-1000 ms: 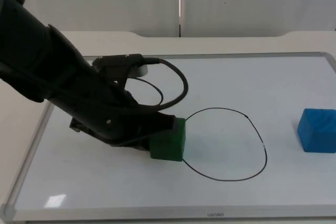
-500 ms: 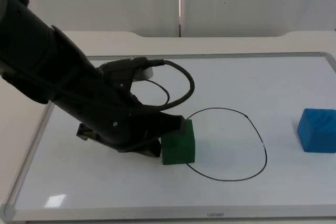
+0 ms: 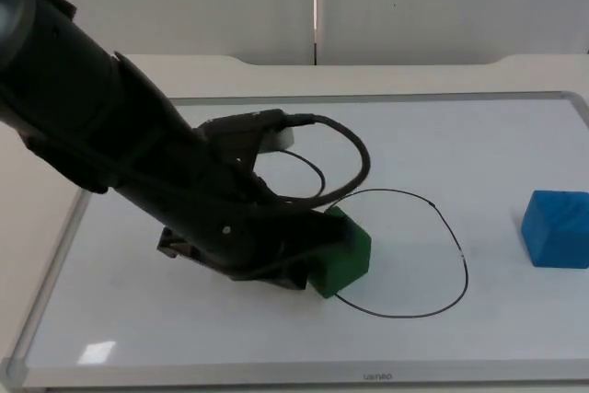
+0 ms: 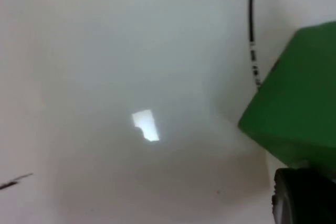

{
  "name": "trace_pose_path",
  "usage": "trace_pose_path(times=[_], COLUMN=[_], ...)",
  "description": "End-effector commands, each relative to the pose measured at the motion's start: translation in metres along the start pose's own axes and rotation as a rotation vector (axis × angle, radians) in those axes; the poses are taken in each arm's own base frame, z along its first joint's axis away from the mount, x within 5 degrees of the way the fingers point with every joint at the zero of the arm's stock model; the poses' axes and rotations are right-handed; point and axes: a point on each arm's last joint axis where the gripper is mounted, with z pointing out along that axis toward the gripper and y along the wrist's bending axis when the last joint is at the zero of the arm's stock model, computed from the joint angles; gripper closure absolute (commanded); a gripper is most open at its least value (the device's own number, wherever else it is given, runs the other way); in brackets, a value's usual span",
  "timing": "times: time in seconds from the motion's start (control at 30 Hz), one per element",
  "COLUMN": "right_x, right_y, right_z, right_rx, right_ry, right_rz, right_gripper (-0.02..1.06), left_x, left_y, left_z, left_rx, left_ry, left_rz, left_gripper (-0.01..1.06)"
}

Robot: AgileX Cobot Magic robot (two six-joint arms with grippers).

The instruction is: Push the two cubes into the marked area.

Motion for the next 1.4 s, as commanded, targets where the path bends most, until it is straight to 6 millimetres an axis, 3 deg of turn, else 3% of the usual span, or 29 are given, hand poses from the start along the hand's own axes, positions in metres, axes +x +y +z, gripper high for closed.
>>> trace_pose_path(times=[0.0, 0.47, 1.37], right_x=[0.000, 0.000, 0.000], right_y=[0.000, 0.000, 0.000], right_z=[-0.001, -0.001, -0.001], right_rx=[-0.004, -0.004, -0.004], right_ry=[-0.009, -0.009, -0.009], right_rz=[-0.005, -0.005, -0.005], right_gripper=[-0.01, -0.01, -0.01], left_x=[0.000, -0.014, -0.017], left_y=[-0.004, -0.008, -0.022], left_z=[0.001, -0.001, 0.001], left_rx=[-0.007, -0.021, -0.028], left_ry=[-0.015, -0.077, -0.109], left_rz=[-0.004, 0.019, 0.094], left_gripper=[1.05, 1.05, 1.05])
